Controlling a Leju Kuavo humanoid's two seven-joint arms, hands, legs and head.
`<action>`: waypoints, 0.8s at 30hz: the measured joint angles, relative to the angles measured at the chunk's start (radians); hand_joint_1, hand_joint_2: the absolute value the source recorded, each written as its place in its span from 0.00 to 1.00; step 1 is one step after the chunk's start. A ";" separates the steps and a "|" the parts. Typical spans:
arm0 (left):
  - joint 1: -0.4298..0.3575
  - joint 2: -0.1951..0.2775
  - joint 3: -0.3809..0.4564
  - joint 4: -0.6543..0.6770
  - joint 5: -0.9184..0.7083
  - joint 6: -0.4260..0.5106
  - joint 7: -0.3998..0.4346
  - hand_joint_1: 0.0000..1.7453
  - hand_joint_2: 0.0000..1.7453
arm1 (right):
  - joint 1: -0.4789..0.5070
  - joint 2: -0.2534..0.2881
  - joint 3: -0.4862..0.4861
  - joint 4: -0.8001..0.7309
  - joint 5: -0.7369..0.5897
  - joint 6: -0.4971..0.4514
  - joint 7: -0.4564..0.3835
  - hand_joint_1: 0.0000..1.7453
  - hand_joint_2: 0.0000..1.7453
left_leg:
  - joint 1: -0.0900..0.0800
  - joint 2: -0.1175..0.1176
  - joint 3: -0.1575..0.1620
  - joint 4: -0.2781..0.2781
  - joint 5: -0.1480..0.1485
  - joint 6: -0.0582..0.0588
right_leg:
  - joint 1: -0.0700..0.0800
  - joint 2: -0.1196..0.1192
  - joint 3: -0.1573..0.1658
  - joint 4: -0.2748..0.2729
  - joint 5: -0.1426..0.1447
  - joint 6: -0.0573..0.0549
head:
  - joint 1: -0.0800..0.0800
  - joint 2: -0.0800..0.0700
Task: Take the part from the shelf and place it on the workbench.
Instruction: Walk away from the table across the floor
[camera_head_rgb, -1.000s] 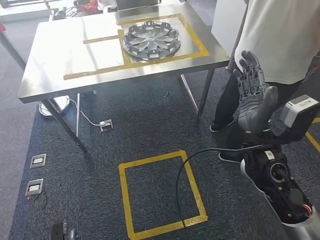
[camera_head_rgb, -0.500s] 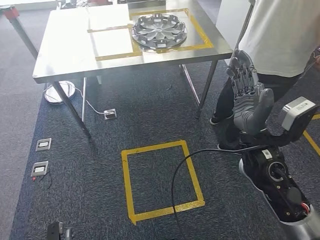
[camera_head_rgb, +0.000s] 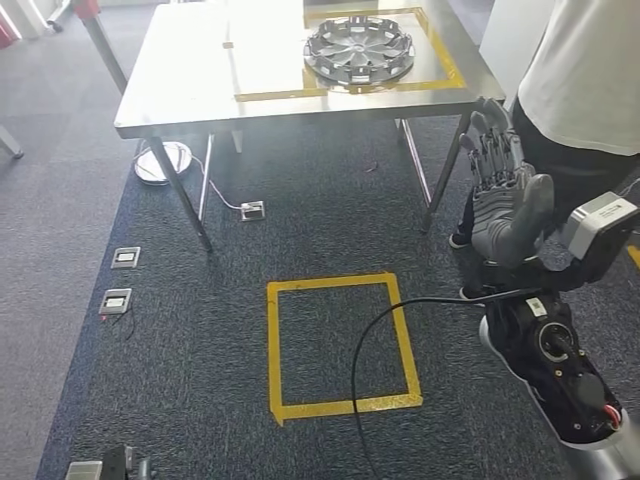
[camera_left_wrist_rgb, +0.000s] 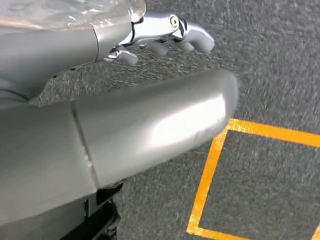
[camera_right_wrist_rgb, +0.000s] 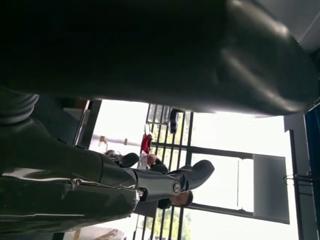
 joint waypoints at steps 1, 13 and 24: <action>-0.001 0.000 0.000 0.000 0.000 0.000 0.000 0.00 0.00 | 0.000 0.000 0.001 0.000 0.000 0.000 0.000 0.00 0.00 | 0.004 0.014 -0.031 0.072 -0.040 -0.008 | 0.000 -0.013 -0.004 0.000 0.002 -0.002 | -0.005 0.000; 0.006 0.004 0.000 0.000 0.000 0.000 0.000 0.00 0.00 | -0.005 0.001 0.008 0.000 0.000 0.003 0.000 0.00 0.00 | 0.009 0.062 0.090 -0.116 0.030 0.018 | 0.002 -0.111 -0.019 0.012 0.001 0.048 | 0.000 0.000; 0.004 0.003 0.000 0.000 0.000 0.001 0.000 0.00 0.00 | -0.002 0.001 0.008 0.002 0.000 0.003 0.001 0.00 0.00 | -0.003 -0.067 0.070 -0.099 0.042 0.036 | 0.004 0.064 -0.038 0.064 -0.012 0.028 | 0.029 0.000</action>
